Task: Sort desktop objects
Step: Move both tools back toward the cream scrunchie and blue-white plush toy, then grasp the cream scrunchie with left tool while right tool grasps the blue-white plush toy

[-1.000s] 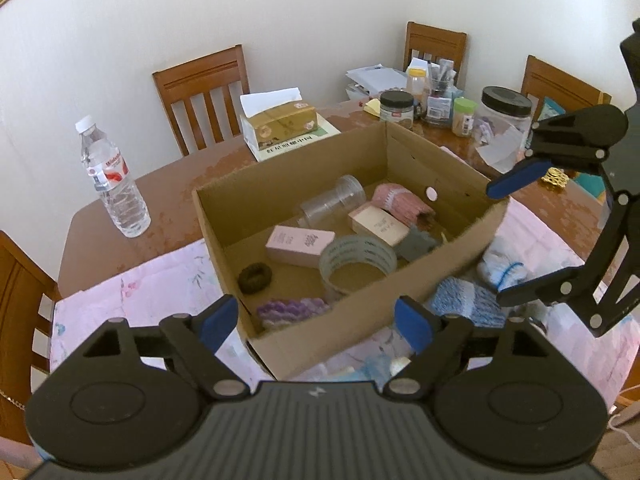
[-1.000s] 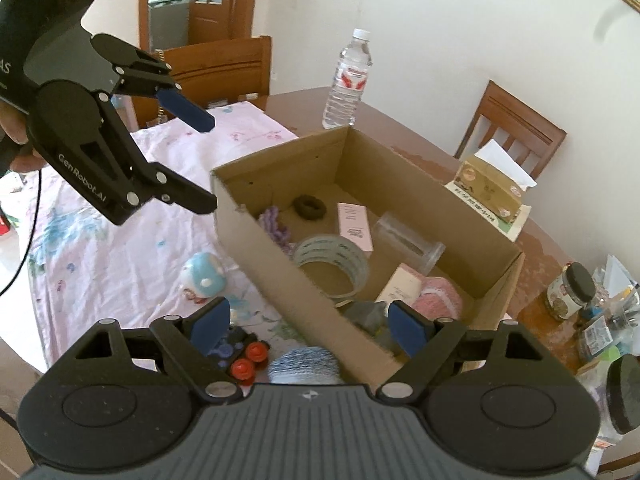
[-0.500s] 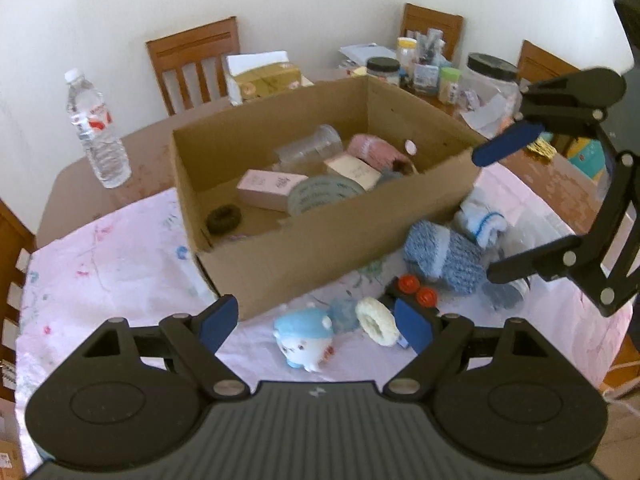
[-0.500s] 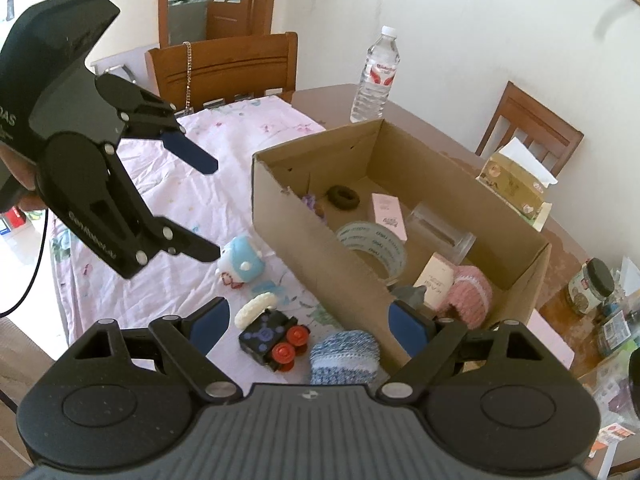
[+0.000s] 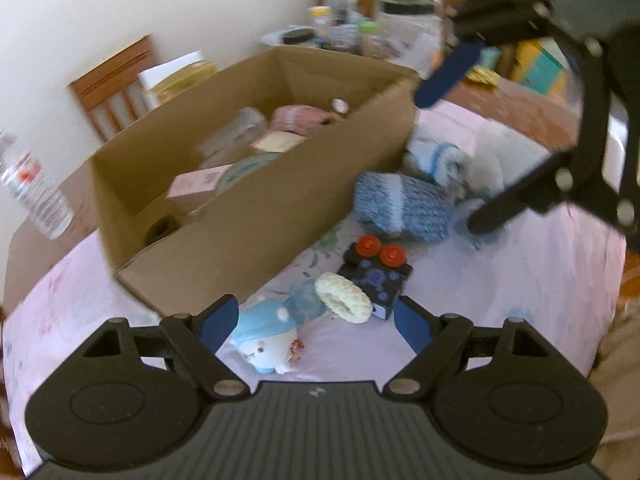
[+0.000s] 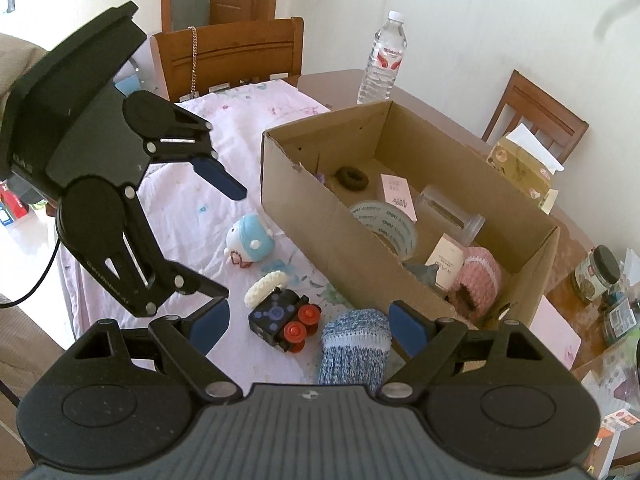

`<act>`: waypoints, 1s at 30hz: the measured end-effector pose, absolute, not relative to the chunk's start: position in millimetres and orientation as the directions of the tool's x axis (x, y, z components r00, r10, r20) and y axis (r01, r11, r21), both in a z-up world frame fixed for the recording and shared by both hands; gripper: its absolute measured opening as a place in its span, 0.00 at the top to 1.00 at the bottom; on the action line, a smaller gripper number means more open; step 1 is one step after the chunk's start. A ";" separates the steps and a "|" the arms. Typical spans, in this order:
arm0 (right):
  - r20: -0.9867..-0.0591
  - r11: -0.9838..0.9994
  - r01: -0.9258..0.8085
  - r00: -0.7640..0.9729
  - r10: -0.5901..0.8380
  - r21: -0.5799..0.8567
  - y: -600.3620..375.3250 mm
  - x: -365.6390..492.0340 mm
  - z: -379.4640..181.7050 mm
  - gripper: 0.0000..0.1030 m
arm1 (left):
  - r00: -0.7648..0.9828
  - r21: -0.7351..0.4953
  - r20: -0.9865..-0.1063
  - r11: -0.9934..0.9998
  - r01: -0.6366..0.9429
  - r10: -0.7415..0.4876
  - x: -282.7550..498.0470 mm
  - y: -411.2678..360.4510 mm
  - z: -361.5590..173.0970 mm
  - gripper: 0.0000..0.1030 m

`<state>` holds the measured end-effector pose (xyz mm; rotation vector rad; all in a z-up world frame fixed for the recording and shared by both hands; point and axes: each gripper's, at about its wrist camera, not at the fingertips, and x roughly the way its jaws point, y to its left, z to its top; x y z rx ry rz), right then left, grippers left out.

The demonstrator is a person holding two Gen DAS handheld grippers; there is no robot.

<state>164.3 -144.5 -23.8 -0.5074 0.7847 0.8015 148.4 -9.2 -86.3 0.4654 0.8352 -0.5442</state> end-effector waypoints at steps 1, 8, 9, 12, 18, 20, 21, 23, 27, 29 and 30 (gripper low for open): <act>-0.782 0.605 -0.789 0.445 0.437 -0.111 -144.7 164.5 -24.8 0.13 | 0.546 0.181 -0.793 0.750 0.636 -0.271 148.5 -11.6 -88.8 0.18; -0.800 0.600 -0.794 0.422 0.426 -0.099 -144.5 164.4 -31.9 0.13 | 0.500 0.201 -0.803 0.643 0.739 -0.324 154.1 -22.6 -104.3 0.22; -0.803 0.598 -0.796 0.417 0.425 -0.097 -144.3 164.4 -33.3 0.13 | 0.493 0.202 -0.807 0.631 0.749 -0.326 155.6 -23.4 -107.0 0.23; -0.816 0.583 -0.808 0.393 0.423 -0.086 -141.8 164.4 -38.6 0.13 | 0.480 0.222 -0.816 0.594 0.774 -0.321 157.8 -26.2 -116.0 0.27; -0.847 0.537 -0.840 0.343 0.406 -0.083 -132.8 165.2 -51.9 0.13 | 0.456 0.250 -0.825 0.508 0.824 -0.334 160.6 -26.0 -124.8 0.29; -0.853 0.529 -0.845 0.332 0.402 -0.080 -130.4 167.5 -55.3 0.13 | 0.445 0.262 -0.832 0.472 0.842 -0.332 162.0 -26.0 -128.2 0.35; -0.855 0.526 -0.847 0.326 0.403 -0.075 -129.0 169.0 -56.4 0.13 | 0.442 0.269 -0.835 0.457 0.848 -0.329 163.1 -26.1 -130.1 0.35; -0.858 0.519 -0.852 0.317 0.403 -0.071 -127.4 172.2 -58.1 0.13 | 0.435 0.275 -0.838 0.433 0.858 -0.330 164.9 -26.2 -133.2 0.37; -0.869 0.497 -0.865 0.295 0.398 -0.066 -124.2 178.7 -64.0 0.13 | 0.414 0.256 -0.838 0.415 0.873 -0.355 170.0 -26.0 -135.3 0.37; -0.875 0.481 -0.874 0.283 0.393 -0.066 -121.8 181.6 -67.6 0.13 | 0.393 0.230 -0.841 0.411 0.882 -0.372 172.9 -25.0 -135.7 0.45; -0.878 0.473 -0.879 0.276 0.391 -0.065 -120.5 182.9 -69.6 0.13 | 0.375 0.210 -0.844 0.407 0.889 -0.384 174.3 -24.5 -135.6 0.47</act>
